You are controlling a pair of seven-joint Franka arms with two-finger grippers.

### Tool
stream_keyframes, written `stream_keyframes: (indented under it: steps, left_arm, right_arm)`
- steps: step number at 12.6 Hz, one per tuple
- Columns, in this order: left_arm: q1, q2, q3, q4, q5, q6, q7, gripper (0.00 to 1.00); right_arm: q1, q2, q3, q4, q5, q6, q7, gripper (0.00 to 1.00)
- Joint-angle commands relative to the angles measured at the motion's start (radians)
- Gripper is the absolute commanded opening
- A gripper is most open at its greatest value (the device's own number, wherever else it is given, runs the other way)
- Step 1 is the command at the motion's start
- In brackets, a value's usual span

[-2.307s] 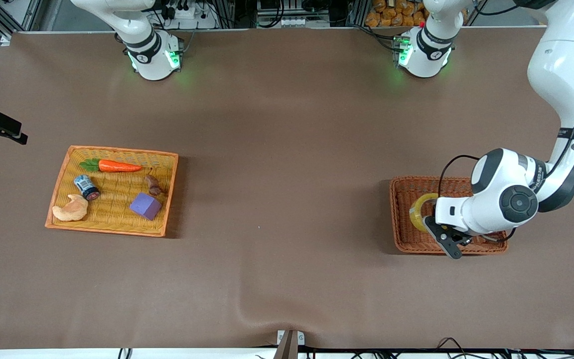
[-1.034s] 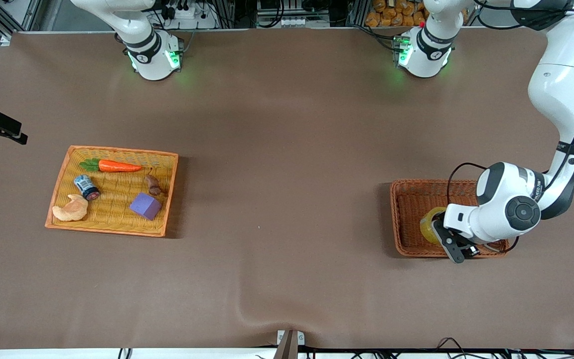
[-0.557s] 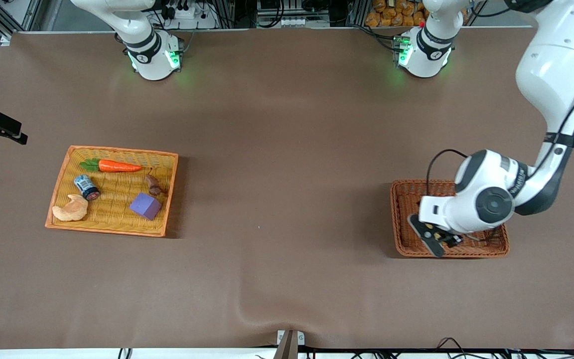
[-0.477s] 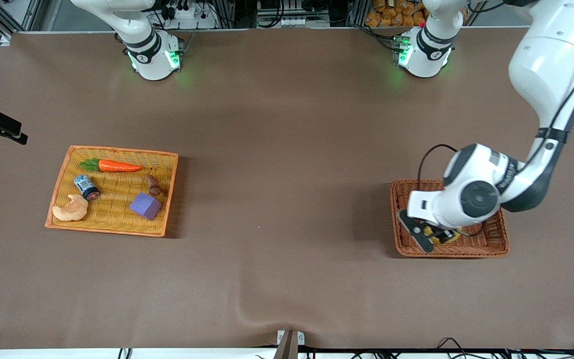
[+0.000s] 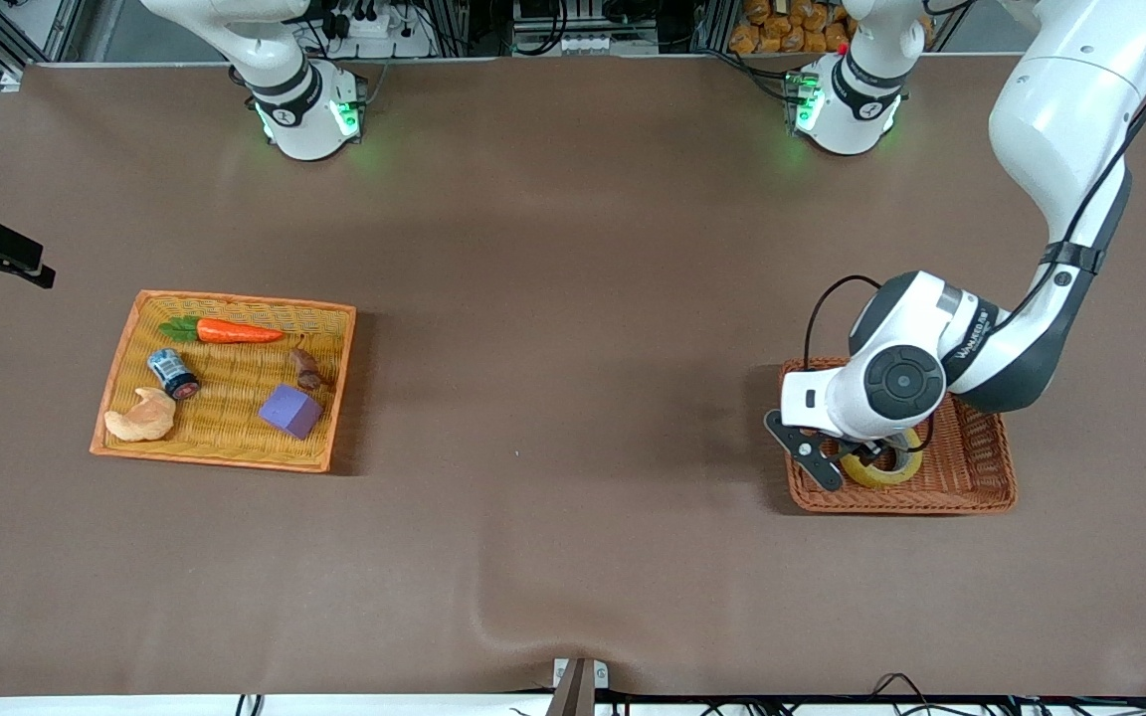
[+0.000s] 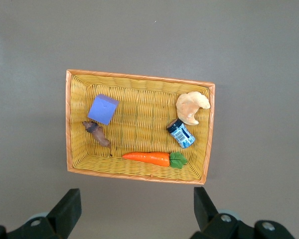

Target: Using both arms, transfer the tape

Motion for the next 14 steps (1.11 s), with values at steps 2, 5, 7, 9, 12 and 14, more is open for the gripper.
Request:
stream_keyframes:
  steps: [2,5,7,9,12,14]
  left_arm:
    - [-0.007,0.000,0.002,0.020,0.016,-0.013,-0.059,1.00]
    - [0.005,-0.012,0.002,0.041,0.008,-0.071,-0.208,1.00]
    - [0.005,-0.029,-0.002,0.124,0.002,-0.223,-0.244,1.00]
    - [0.018,-0.111,0.002,0.145,0.004,-0.285,-0.245,1.00]
    - [0.120,-0.265,-0.001,0.147,-0.131,-0.351,-0.244,1.00]
    - [0.142,-0.349,-0.005,0.147,-0.144,-0.354,-0.244,1.00]
  right_arm:
    - [-0.024,0.009,0.014,0.018,0.012,-0.009,-0.015,1.00]
    - [-0.024,0.009,0.014,0.018,0.012,-0.009,-0.015,1.00]
    - [-0.024,0.009,0.014,0.018,0.012,-0.009,-0.015,1.00]
    - [-0.024,0.009,0.014,0.018,0.012,-0.009,-0.015,1.00]
    - [-0.022,0.009,0.014,0.018,0.012,-0.009,-0.015,1.00]
    - [-0.022,0.009,0.014,0.018,0.010,-0.011,-0.015,1.00]
